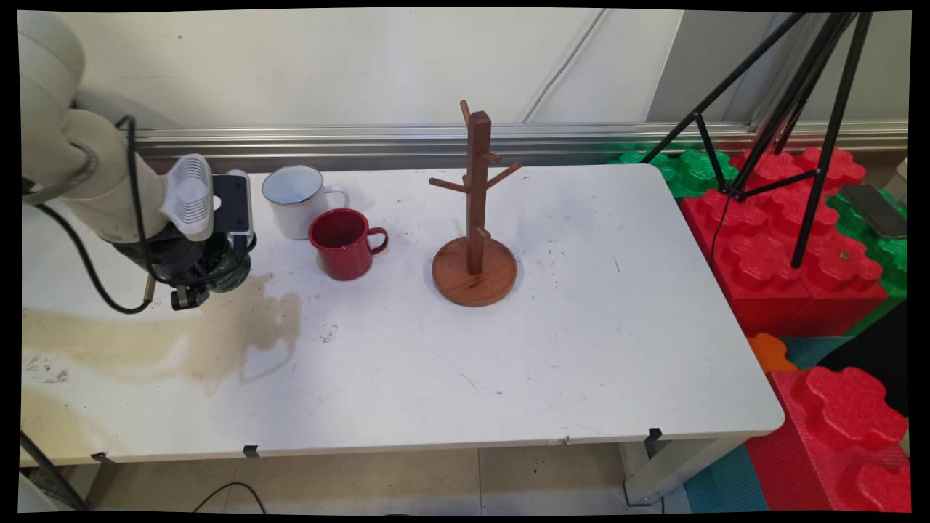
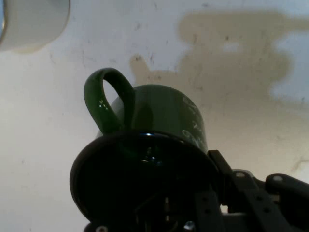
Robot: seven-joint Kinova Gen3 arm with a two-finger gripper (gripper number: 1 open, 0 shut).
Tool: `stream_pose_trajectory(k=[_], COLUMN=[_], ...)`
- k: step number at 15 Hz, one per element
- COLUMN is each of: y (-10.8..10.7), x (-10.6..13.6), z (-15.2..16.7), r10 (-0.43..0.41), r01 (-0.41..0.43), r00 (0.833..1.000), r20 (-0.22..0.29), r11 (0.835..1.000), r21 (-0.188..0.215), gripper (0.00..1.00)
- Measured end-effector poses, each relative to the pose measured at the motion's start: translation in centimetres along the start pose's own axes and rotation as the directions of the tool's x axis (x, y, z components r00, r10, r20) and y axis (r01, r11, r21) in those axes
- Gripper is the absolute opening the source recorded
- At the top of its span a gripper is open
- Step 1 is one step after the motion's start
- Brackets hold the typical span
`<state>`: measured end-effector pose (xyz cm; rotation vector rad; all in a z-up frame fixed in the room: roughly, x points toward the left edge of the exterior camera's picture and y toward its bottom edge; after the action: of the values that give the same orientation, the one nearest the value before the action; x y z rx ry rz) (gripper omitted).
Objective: Place the picked object on the table
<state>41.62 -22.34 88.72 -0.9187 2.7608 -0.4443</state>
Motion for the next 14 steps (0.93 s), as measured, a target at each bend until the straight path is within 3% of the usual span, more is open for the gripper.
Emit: stream_pose_trajectory(k=[5, 14], y=[-1.8, -3.9], x=[0.8, 2.7], z=[3.1, 7.3], r10=[0.042, 0.103], r01=[-0.04, -0.097], r00=[0.998, 0.994], r20=[0.05, 0.042], r11=[0.998, 0.988], r21=[-0.044, -0.119], gripper=[0.0, 0.0])
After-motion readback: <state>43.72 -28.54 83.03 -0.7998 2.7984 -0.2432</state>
